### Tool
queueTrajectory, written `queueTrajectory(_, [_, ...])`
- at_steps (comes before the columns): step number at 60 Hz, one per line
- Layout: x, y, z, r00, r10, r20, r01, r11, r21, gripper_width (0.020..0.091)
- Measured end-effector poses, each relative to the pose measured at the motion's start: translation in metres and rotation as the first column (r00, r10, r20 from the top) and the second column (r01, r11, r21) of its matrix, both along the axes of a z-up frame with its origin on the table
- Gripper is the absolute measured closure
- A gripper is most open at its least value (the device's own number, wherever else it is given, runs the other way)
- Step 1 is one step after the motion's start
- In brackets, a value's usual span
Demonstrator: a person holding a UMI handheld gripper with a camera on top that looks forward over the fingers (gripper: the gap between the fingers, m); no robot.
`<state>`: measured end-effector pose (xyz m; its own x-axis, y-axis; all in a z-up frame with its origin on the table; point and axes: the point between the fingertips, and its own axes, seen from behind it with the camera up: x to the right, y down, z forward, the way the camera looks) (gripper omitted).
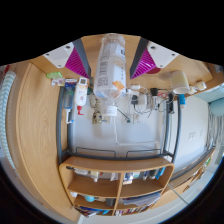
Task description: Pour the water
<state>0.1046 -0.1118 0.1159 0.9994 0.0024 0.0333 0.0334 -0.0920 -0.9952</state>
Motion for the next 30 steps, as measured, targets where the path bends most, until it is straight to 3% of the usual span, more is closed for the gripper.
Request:
queueTrajectory(4, [-0.002, 0.007, -0.003, 1.000, -0.001, 0.006, 0.001, 1.000, 0.012, 0.0361])
queueTrajectory(11, [-0.005, 0.018, -0.004, 0.999, 0.015, -0.032, -0.015, 1.000, -0.003, 0.0557])
queueTrajectory(18, [-0.007, 0.017, -0.003, 1.000, 0.007, -0.026, -0.006, 1.000, 0.026, 0.0612])
queueTrajectory(24, [-0.009, 0.019, -0.001, 1.000, 0.012, -0.012, -0.012, 0.999, 0.049, 0.0713])
queueTrajectory(30, [-0.008, 0.019, -0.002, 1.000, 0.014, -0.013, -0.013, 0.999, 0.051, 0.0739])
